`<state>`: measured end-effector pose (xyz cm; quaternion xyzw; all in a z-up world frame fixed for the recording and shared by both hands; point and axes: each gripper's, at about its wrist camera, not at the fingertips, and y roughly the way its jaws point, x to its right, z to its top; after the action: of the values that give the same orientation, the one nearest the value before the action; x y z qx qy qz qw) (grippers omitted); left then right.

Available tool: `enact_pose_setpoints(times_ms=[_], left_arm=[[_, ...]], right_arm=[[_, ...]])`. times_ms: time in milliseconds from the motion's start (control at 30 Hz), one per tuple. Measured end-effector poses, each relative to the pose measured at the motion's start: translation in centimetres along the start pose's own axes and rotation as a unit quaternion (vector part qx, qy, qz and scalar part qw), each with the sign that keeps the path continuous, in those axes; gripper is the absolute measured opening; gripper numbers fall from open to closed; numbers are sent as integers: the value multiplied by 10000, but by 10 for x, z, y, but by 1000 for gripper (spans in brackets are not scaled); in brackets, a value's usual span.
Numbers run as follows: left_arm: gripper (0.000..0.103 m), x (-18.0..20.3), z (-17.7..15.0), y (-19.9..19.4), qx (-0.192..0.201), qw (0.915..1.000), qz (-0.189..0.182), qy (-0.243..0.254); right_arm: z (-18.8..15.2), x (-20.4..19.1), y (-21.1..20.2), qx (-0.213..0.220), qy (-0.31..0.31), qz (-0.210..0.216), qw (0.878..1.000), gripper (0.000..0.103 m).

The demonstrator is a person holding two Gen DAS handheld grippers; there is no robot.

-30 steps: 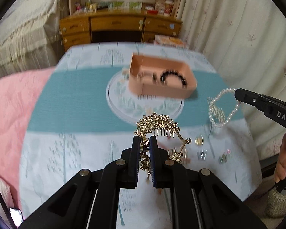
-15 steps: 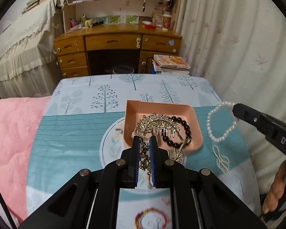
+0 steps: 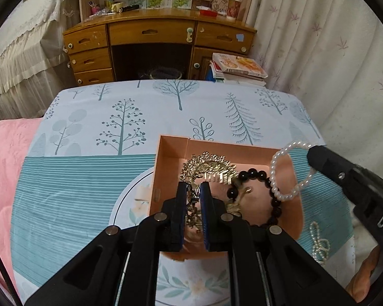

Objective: Organize jewelry
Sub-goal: 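Carry the comb and pearl bracelet into the pink box and release both, then grasp the red string bracelet with the left tool while the right tool grasps the pearl necklace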

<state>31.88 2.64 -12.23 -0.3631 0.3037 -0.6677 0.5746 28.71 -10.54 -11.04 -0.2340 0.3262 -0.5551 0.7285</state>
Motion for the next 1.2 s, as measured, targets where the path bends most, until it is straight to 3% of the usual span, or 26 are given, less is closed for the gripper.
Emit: enact_pose_setpoints(times_ms=[33,200,267,533,867,1200], left_arm=[[11,0,0,3,-17,10000,-9,1],[47,-6,-3,2,47,10000,-30,-52],[51,-9,-4,-4,154,9998,38,-94],[61,-18,-15,-50,414,9986,185,-265],[70,-4,-50,-125,874,9961,123,8],[70,12,-100,-179,1139,9933,-9,169]], right_arm=[[-1,-1,5,-68,-27,3,10000,8],[-9,-3,11,-277,-26,245,9993,10],[-12,-4,7,-263,-2,326,9991,11],[-25,-9,-28,-144,58,585,9982,11],[-59,-19,-89,-2,-35,758,9971,11],[-97,-19,-145,179,-86,803,9966,11]])
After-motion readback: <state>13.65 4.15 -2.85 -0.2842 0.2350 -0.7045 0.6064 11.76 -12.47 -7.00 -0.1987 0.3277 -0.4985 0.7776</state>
